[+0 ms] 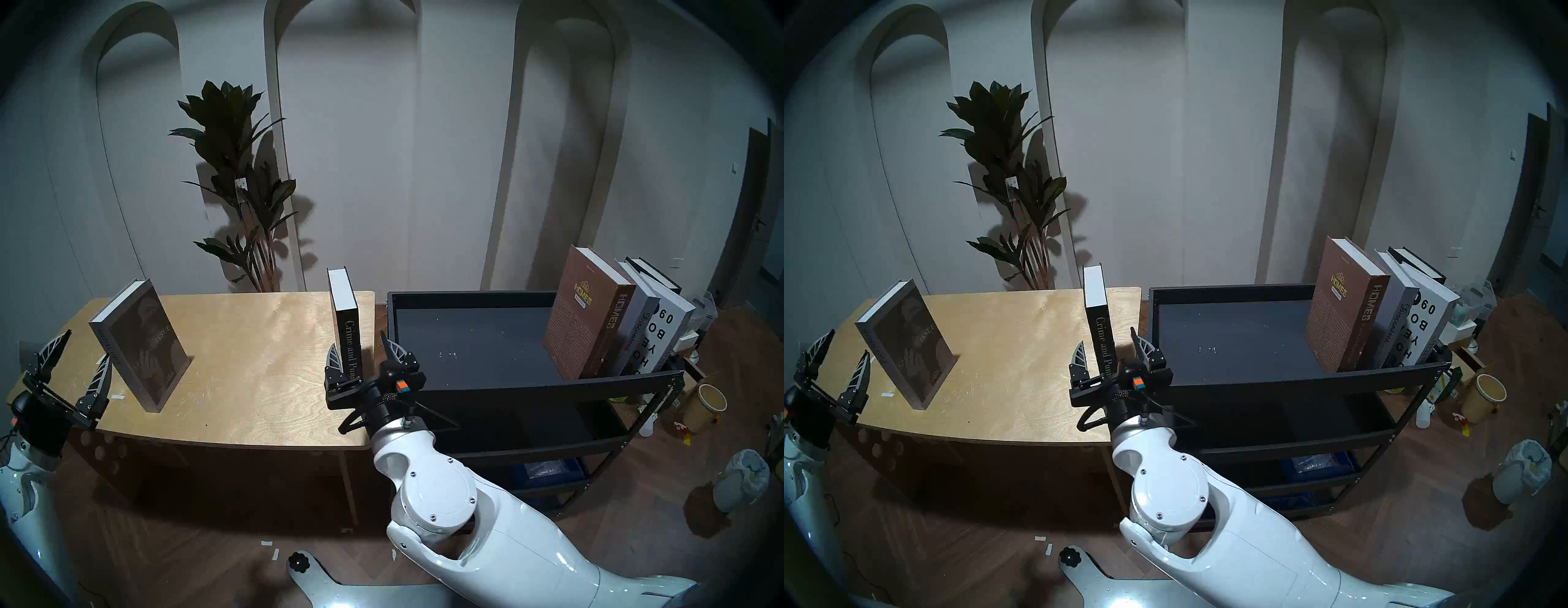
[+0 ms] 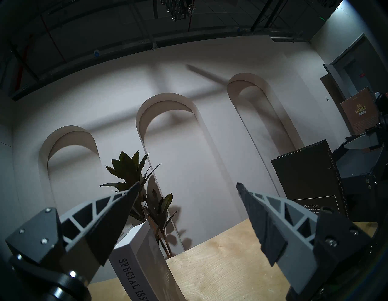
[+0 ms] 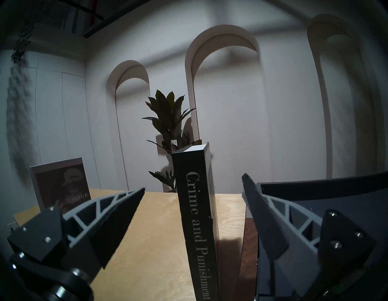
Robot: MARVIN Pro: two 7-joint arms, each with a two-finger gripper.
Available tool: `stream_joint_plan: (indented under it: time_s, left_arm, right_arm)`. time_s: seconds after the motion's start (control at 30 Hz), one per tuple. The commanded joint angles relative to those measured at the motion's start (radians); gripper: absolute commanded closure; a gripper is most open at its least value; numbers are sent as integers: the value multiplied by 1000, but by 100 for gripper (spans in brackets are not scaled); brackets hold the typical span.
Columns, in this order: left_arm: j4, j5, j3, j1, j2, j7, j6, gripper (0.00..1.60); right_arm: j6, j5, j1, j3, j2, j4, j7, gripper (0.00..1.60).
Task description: Move the books from the display table onto the shelf, standing them upright with spines facing out and tallest at one end
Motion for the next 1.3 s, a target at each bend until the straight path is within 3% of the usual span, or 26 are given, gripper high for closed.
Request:
stream_joint_plan:
  time_s: [0.0,0.1,0.2,0.23,0.5,0.53,0.57,0.67,0.77,0.8,0.93,0.97,1.1,1.13,1.2,1.27]
  left_arm:
    - [-9,-1,-4,-2,6,-1,-2,0]
    - [-10,-1,-4,-2,6,-1,-2,0]
    - [-10,-1,-5,-2,6,-1,-2,0]
    - [-10,-1,-5,-2,6,-1,-2,0]
    - [-11,-2,-5,-2,6,-2,-1,0]
    - [-11,-2,-5,-2,6,-2,-1,0]
    - [-11,-2,-5,-2,6,-2,-1,0]
    - [-12,-2,-5,-1,6,-2,-1,0]
    - [-12,-2,-6,-1,6,-2,-1,0]
    - [-12,-2,-6,-1,6,-2,-1,0]
    - [-13,-2,-6,0,6,-2,0,0]
    - [-14,-2,-6,0,5,-2,0,0]
    - [-15,-2,-7,1,5,-2,1,0]
    - [-15,-2,-7,1,5,-2,1,0]
    - [-16,-2,-7,1,5,-2,2,0]
    - [-16,-2,-7,1,5,-2,2,0]
  right_arm:
    - [-8,-21,120,-34,-119,61,-63,0]
    - [-15,-28,134,-47,-130,87,-95,0]
    - [-16,-33,185,-73,-179,146,-145,0]
    - [-24,-37,168,-71,-159,134,-151,0]
    - [-49,-51,252,-110,-258,264,-322,0]
    - [-56,-54,243,-114,-242,253,-314,0]
    - [-58,-55,264,-116,-272,287,-360,0]
    - [-76,-63,266,-119,-274,304,-382,0]
    - [-90,-69,299,-129,-318,369,-467,0]
    - [-96,-73,291,-129,-305,363,-453,0]
    - [-111,-80,322,-136,-349,443,-531,0]
    - [-118,-79,338,-149,-370,478,-595,0]
    - [-138,-77,353,-149,-392,541,-620,0]
    - [-150,-71,358,-153,-398,559,-642,21]
    - [-171,-64,363,-162,-401,585,-672,160]
    - [-195,-59,363,-175,-396,598,-702,160]
